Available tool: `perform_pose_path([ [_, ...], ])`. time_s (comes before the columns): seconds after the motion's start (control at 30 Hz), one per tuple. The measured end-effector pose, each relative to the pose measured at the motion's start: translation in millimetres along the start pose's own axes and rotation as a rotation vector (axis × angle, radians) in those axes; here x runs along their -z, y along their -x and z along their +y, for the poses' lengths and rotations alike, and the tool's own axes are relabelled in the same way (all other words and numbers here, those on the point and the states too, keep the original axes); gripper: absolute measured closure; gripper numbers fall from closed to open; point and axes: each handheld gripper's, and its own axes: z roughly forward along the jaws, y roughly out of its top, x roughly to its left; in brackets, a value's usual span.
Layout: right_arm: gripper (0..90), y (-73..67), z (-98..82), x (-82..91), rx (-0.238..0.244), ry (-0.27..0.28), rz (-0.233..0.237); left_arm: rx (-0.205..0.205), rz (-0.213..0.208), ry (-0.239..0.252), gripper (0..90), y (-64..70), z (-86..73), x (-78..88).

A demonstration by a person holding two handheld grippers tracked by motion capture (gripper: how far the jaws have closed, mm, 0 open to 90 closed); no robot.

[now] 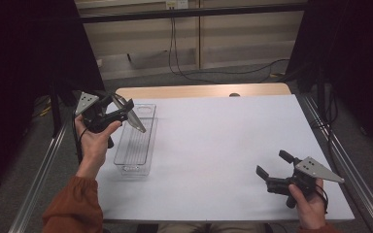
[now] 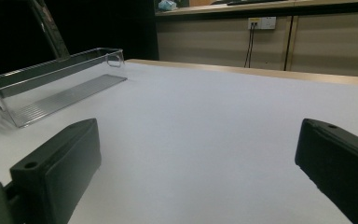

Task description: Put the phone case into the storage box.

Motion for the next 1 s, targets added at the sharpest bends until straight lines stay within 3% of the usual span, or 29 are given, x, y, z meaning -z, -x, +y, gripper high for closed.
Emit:
perform_pose_path([
  [0.6,0.0,-0.5,-0.8,1.3,-0.003,0.0,0.005,-0.001,0.037,-0.027,14.0,-4.8,-13.0,-28.2],
  [1.0,0.0,-1.3,-2.2,-0.4,0.016,-0.01,0.007,-0.023,0.033,-0.046,14.0,-5.6,-17.8,-44.5],
])
